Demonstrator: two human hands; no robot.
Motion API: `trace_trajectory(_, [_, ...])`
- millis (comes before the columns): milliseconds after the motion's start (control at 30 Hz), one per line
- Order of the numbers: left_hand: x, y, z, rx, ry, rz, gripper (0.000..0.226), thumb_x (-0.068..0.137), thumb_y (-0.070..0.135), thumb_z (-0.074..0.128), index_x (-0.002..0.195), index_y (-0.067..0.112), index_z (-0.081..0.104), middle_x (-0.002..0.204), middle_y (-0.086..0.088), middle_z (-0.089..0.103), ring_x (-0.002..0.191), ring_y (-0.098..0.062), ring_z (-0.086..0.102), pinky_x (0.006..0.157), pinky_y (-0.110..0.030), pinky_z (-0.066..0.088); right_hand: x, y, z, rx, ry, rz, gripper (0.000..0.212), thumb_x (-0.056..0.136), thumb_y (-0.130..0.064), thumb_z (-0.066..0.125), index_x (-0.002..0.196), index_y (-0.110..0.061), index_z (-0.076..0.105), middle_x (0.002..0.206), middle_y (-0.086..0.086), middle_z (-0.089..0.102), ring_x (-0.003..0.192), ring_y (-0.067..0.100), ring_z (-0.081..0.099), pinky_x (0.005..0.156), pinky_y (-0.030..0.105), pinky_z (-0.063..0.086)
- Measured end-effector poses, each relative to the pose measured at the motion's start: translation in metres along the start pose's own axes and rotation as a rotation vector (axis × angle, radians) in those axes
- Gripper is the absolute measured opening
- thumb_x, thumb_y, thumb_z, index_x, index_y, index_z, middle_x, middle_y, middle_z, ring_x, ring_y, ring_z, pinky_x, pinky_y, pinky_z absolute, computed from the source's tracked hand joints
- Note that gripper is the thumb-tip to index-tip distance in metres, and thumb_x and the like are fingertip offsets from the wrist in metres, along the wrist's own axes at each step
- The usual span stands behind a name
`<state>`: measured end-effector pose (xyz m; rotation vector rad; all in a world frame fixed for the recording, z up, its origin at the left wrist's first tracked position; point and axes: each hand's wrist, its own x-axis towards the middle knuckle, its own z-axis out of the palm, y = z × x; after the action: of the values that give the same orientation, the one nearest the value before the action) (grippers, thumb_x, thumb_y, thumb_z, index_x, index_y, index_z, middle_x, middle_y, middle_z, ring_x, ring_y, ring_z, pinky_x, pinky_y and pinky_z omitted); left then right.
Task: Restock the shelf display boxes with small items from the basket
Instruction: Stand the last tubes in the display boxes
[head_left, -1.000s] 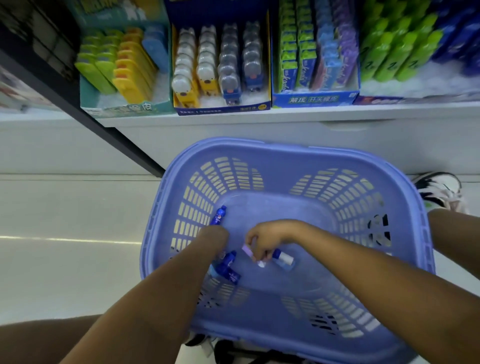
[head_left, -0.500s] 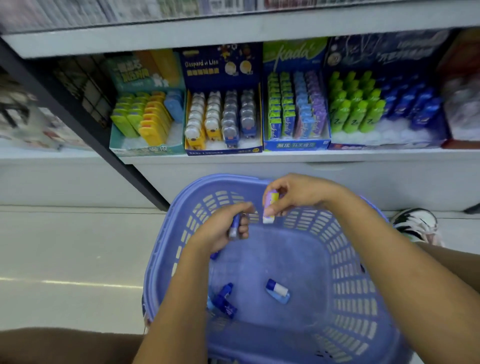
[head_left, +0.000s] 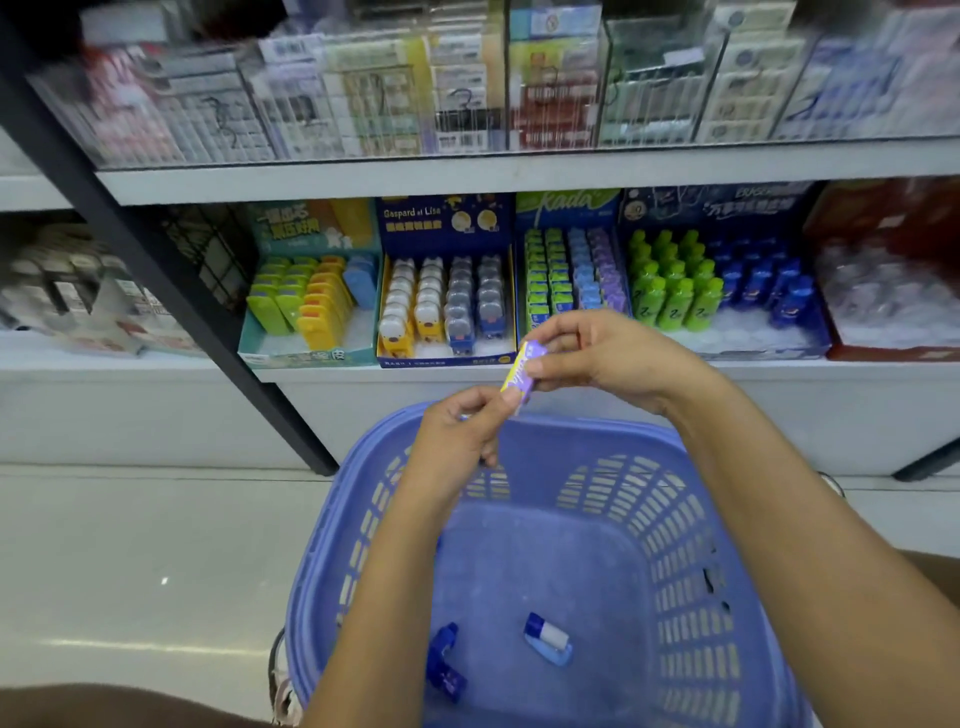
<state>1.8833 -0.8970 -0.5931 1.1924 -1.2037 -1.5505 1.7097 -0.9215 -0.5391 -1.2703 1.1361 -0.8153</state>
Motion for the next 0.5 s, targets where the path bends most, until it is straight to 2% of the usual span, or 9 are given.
trace_trajectory(100, [0.006,0.005,0.015,0.03,0.134,0.037,0.018,0.09,0.026,0.062,0.089,0.009,0.066,0.049,0.008,0.037,0.04,-0.01,0.034,0.044,-0.02,0.032,-0.001,-0.006,-0.013,0.044,0.259,-0.109,0.018,0.075,0.006,0.069,0.082,-0.01,0.065,0.063,-0.002,0.069,0.058,0.008,0.067,0.062,0.018,0.057])
trace_trajectory(167, [0.007,0.007,0.022,-0.154,0.141,-0.067,0.012,0.093,0.018,0.056,0.092,0.008,0.063,0.057,0.002,0.041,0.042,-0.009,0.038,0.044,-0.02,0.034,-0.003,-0.011,-0.031,-0.08,0.461,-0.211,0.018,0.077,0.002,0.071,0.083,-0.015,0.067,0.064,-0.006,0.069,0.057,0.006,0.064,0.058,0.018,0.054])
trace_trajectory(267, [0.008,0.01,0.025,-0.544,0.074,-0.259,0.014,0.094,0.006,0.043,0.098,0.002,0.056,0.065,-0.004,0.042,0.053,-0.014,0.041,0.05,-0.023,0.04,-0.006,-0.01,-0.059,-0.362,0.685,-0.246,0.019,0.077,-0.005,0.073,0.091,-0.015,0.065,0.081,0.002,0.066,0.069,0.016,0.062,0.07,0.029,0.055])
trace_trajectory(333, [0.009,0.008,0.025,-0.682,0.048,-0.318,0.022,0.092,0.002,0.036,0.105,-0.001,0.053,0.068,-0.006,0.042,0.059,-0.016,0.04,0.059,-0.026,0.04,-0.006,-0.002,-0.069,-0.451,0.723,-0.242,0.02,0.076,-0.005,0.074,0.089,-0.015,0.063,0.087,0.007,0.066,0.075,0.022,0.063,0.076,0.033,0.055])
trace_trajectory(400, [0.01,0.007,0.025,-0.703,0.033,-0.328,0.025,0.092,-0.001,0.038,0.111,-0.002,0.052,0.069,-0.007,0.046,0.06,-0.017,0.046,0.064,-0.028,0.045,-0.003,0.008,-0.07,-0.495,0.701,-0.228,0.019,0.076,-0.005,0.073,0.089,-0.015,0.064,0.087,0.006,0.067,0.081,0.023,0.065,0.079,0.032,0.055])
trace_trajectory(500, [0.012,0.004,0.026,-0.677,0.023,-0.297,0.022,0.093,-0.004,0.044,0.113,-0.003,0.053,0.084,-0.01,0.052,0.062,-0.017,0.058,0.069,-0.03,0.054,0.004,0.024,-0.067,-0.555,0.679,-0.247,0.017,0.078,-0.006,0.072,0.092,-0.015,0.067,0.079,-0.006,0.064,0.078,0.013,0.065,0.074,0.011,0.051])
